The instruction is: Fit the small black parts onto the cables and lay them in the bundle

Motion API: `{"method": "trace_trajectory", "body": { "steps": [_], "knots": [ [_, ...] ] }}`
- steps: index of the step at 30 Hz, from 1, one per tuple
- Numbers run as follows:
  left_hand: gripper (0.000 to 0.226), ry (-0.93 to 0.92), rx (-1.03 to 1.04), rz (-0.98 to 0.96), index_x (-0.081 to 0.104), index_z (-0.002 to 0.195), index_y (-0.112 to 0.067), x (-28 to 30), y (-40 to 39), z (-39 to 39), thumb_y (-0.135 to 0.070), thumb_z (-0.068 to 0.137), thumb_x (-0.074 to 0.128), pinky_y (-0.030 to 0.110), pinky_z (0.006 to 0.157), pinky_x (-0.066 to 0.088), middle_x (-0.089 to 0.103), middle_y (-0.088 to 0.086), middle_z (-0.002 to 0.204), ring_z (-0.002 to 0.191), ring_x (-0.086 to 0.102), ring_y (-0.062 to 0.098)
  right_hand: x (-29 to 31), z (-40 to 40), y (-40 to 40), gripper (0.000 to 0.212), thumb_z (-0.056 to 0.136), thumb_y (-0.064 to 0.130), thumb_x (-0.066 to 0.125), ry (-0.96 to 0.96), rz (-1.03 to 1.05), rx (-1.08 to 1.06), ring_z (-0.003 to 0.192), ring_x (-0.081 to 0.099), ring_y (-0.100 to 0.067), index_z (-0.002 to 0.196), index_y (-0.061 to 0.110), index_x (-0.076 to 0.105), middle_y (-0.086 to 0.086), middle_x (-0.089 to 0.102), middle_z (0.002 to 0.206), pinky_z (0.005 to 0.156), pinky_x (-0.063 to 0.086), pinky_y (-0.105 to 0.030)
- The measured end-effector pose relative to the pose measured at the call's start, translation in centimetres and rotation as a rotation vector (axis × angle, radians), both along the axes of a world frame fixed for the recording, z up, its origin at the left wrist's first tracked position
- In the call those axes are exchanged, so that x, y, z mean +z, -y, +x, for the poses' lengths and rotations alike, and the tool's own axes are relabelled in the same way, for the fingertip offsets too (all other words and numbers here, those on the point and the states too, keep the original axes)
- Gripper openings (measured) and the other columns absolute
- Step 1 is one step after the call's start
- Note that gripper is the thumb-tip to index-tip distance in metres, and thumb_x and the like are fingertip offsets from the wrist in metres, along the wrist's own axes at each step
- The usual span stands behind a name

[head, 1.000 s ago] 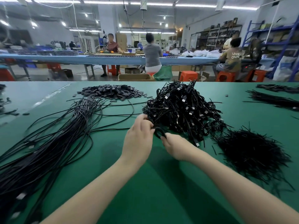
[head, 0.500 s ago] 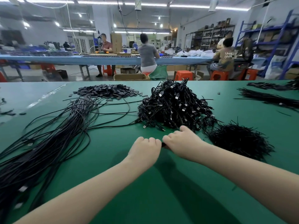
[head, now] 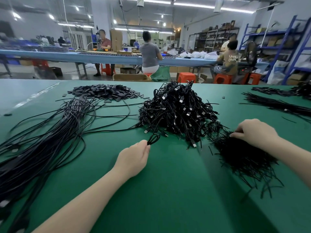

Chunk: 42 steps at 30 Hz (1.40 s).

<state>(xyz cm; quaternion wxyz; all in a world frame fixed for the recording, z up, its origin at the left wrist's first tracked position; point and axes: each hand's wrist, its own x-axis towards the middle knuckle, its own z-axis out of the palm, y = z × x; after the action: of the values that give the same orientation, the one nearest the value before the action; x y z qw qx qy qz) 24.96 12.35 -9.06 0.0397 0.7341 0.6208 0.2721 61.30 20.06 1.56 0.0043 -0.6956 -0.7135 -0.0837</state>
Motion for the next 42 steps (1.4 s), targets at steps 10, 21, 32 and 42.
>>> {"method": "trace_trajectory", "body": {
  "steps": [10,21,32,42],
  "knots": [
    [0.035,0.245,-0.032,-0.109,0.036,0.077,-0.013,0.2,0.5,-0.5,-0.036,0.103,0.030,0.033,0.053,0.030,0.039,-0.005,0.060,0.053,0.033,0.016,1.6,2.2,-1.6,0.029,0.078,0.049,0.073,0.146,-0.072,-0.028,0.060,0.063,-0.009,0.057,0.036,0.058,0.010,0.065,0.062,0.062,0.058,-0.031],
    [0.041,0.413,-0.035,-0.154,0.039,0.083,-0.003,0.5,0.5,-0.5,-0.038,0.102,0.030,0.038,0.059,0.035,0.044,0.005,0.068,0.058,0.035,0.018,2.4,-0.8,0.3,0.025,0.093,0.046,0.048,0.404,0.138,0.119,0.067,0.062,-0.010,0.084,0.034,0.068,0.013,0.061,0.077,0.052,0.050,-0.022],
    [0.032,0.397,-0.143,-0.191,0.039,0.087,-0.010,0.4,0.8,-0.4,-0.038,0.102,0.034,0.049,0.067,0.043,0.047,0.005,0.072,0.064,0.041,0.019,-3.1,-17.2,6.9,0.009,0.081,0.019,0.075,-0.294,0.554,0.914,0.067,0.067,-0.023,0.078,0.012,0.072,0.001,0.071,0.076,0.061,0.053,-0.033],
    [0.031,0.076,-0.072,-0.100,0.046,0.116,-0.006,0.4,0.9,0.7,-0.031,0.103,0.035,0.047,0.079,0.044,0.064,0.016,0.103,0.094,0.058,0.042,-4.4,-19.9,6.5,0.013,0.082,0.022,0.068,-0.284,0.697,1.018,0.065,0.066,-0.022,0.073,0.013,0.069,0.002,0.068,0.072,0.057,0.051,-0.033]
  ]
}}
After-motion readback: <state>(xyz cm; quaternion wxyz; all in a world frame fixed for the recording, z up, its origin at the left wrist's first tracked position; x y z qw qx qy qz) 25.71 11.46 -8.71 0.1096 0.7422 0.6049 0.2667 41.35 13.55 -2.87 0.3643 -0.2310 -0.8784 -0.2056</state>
